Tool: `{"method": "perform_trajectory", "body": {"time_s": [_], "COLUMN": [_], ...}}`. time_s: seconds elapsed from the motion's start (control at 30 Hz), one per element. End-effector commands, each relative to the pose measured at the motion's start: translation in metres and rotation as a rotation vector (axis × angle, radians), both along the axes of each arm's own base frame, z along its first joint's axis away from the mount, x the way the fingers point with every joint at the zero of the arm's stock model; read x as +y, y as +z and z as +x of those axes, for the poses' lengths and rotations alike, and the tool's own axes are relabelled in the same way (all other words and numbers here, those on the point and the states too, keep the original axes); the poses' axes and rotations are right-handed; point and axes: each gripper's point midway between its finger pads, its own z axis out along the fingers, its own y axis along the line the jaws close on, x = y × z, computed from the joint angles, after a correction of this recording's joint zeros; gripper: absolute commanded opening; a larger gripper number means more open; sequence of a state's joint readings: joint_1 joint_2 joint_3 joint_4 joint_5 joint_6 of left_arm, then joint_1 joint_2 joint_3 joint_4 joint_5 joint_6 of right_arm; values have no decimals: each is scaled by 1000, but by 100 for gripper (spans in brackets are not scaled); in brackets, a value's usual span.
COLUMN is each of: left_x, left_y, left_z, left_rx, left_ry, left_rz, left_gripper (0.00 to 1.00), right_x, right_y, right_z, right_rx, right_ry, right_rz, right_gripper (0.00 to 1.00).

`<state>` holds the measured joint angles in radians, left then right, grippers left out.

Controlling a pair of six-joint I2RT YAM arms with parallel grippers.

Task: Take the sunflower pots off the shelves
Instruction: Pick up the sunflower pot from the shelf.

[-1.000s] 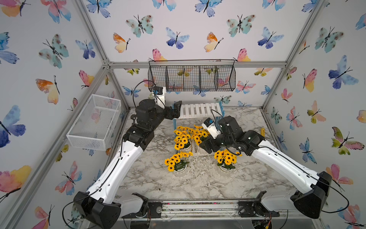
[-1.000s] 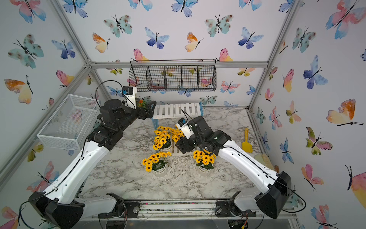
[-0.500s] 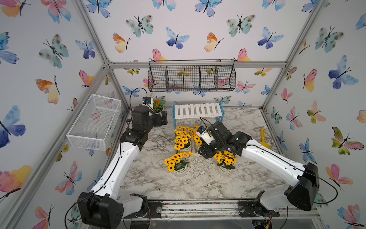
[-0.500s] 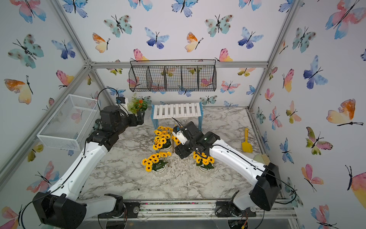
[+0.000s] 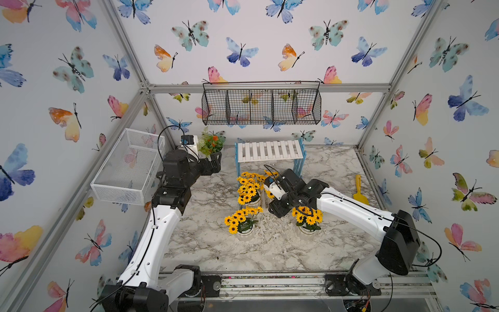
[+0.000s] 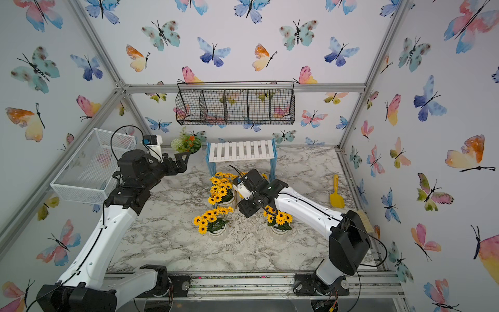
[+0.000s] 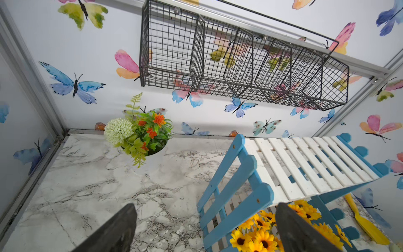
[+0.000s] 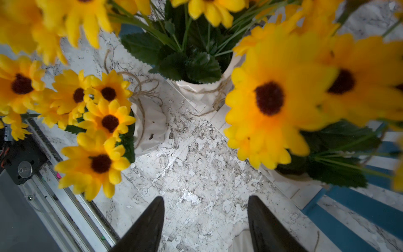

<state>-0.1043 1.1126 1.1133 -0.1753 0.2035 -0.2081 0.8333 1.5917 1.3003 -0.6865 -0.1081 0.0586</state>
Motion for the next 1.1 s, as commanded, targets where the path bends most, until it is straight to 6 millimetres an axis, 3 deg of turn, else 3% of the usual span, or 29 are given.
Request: {"method": "perform_trajectory", "body": {"time_s": [0.0, 0.1, 0.37, 1.07], "left_x": [-2, 6, 7, 6], "left_y": [12, 9, 5, 3], "left_z": [-1, 3, 6, 7], "left_rx": [-43, -33, -31, -25], "left_ry": [-32, -6, -18, -24], "left_rz": [-41, -50, -74, -86], "left_gripper": [98, 98, 98, 98], "right_x": [2, 1, -3, 1], "right_y": [4, 1, -8, -37], "right_z": [16, 24, 41, 61], "right_rx": [-23, -26, -30, -35], "right_ry": [-11, -21, -37, -27], "right_rz": [6, 5, -2, -82], "right_gripper": [63, 63, 62, 56]}}
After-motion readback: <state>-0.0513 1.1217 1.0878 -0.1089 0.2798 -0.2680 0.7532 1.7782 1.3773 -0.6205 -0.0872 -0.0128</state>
